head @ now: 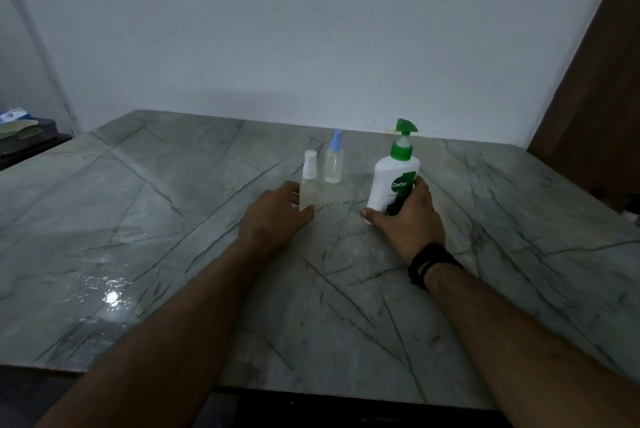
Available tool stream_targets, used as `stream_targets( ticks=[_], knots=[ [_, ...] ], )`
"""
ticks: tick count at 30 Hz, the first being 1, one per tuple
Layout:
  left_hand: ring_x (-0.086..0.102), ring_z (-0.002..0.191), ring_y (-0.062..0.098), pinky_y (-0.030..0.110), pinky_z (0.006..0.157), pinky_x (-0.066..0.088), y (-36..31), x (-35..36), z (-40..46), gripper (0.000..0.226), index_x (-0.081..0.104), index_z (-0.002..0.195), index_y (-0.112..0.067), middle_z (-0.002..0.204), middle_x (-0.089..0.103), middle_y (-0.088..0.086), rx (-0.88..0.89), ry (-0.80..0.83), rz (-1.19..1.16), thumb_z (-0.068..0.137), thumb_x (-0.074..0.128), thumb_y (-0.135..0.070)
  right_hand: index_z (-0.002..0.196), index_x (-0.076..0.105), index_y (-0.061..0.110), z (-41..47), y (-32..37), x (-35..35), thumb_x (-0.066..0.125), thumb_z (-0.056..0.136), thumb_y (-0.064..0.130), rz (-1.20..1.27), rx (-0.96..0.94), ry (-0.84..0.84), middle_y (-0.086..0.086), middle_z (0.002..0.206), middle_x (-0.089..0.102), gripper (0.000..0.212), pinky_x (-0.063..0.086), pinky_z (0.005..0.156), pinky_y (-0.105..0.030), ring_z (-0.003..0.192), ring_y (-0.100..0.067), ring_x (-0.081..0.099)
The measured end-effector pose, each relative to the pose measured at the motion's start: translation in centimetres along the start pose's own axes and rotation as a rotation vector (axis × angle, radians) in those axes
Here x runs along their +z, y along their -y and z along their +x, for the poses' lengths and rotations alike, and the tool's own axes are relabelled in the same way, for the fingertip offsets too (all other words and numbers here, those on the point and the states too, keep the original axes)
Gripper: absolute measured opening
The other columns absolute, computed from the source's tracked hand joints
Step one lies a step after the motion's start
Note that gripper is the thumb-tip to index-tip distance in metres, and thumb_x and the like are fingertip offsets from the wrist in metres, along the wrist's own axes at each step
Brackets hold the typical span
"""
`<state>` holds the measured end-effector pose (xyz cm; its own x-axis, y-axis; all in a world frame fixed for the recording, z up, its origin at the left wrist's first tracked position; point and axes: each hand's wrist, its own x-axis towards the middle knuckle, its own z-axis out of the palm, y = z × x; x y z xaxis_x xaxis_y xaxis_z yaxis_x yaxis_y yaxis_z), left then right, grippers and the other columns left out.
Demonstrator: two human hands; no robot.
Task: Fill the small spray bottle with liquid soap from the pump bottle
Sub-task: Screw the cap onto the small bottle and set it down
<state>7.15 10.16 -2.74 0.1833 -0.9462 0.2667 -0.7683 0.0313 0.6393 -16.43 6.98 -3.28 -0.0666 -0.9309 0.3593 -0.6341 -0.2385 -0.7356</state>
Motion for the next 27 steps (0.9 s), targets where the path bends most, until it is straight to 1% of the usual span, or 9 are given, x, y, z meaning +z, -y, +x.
stream_targets(
  ticks=[3,7,12,15,18,23,27],
  knots=[
    [0.06,0.102,0.013,0.036,0.088,0.049,0.9,-0.2,1.3,0.05,0.049,0.126,-0.027,0.123,0.062,-0.004,-0.024,-0.011,0.023,0.084,0.066,-0.048,0.142,0.033,0.02,1.6,-0.2,0.7,0.084,0.061,0.062,-0.04,0.027,0.009,-0.003,0.138,0.052,0.105,0.05,0.097,-0.049,0.118,-0.028,0.058],
    [0.061,0.095,0.013,0.035,0.082,0.052,1.9,-0.6,3.4,0.054,0.044,0.122,-0.028,0.116,0.065,-0.004,-0.05,-0.045,0.007,0.08,0.07,-0.049,0.142,0.031,0.017,4.1,-0.2,1.8,0.085,0.06,0.062,-0.047,0.04,0.027,-0.005,0.136,0.055,0.108,0.05,0.097,-0.049,0.118,-0.029,0.059],
    [0.062,0.096,0.017,0.038,0.084,0.052,2.9,-0.6,5.8,0.066,0.034,0.13,-0.024,0.12,0.064,0.002,-0.088,-0.056,0.01,0.08,0.073,-0.044,0.14,0.032,0.017,6.9,-0.1,3.2,0.087,0.058,0.06,-0.043,0.052,0.026,-0.004,0.135,0.056,0.108,0.049,0.097,-0.05,0.119,-0.029,0.058],
    [0.062,0.095,0.017,0.035,0.082,0.051,3.6,-0.5,7.2,0.069,0.033,0.132,-0.021,0.121,0.063,0.004,-0.08,-0.068,-0.005,0.08,0.073,-0.042,0.136,0.034,0.018,8.4,-0.2,4.0,0.087,0.057,0.062,-0.062,0.059,0.02,-0.004,0.133,0.057,0.106,0.05,0.095,-0.051,0.117,-0.029,0.059],
    [0.061,0.096,0.017,0.035,0.083,0.051,4.1,-0.5,8.4,0.071,0.032,0.133,-0.02,0.122,0.063,0.005,-0.085,-0.062,-0.002,0.08,0.074,-0.041,0.136,0.034,0.019,9.7,-0.4,4.6,0.086,0.056,0.064,-0.066,0.071,0.024,-0.003,0.134,0.057,0.106,0.05,0.096,-0.051,0.118,-0.028,0.059],
    [0.059,0.091,0.013,0.031,0.079,0.047,4.8,-0.5,10.1,0.072,0.031,0.133,-0.021,0.124,0.063,0.004,-0.091,-0.058,-0.007,0.079,0.074,-0.042,0.136,0.034,0.02,11.1,-0.6,5.1,0.085,0.056,0.065,-0.055,0.084,0.022,-0.002,0.134,0.056,0.105,0.049,0.097,-0.052,0.118,-0.028,0.059],
    [0.059,0.09,0.013,0.031,0.078,0.047,5.1,-0.5,10.8,0.075,0.031,0.134,-0.022,0.125,0.063,0.003,-0.106,-0.042,0.002,0.078,0.075,-0.044,0.134,0.035,0.02,11.4,-0.6,5.3,0.084,0.056,0.066,-0.072,0.09,0.017,-0.001,0.133,0.057,0.103,0.049,0.097,-0.053,0.117,-0.028,0.059]
  ],
)
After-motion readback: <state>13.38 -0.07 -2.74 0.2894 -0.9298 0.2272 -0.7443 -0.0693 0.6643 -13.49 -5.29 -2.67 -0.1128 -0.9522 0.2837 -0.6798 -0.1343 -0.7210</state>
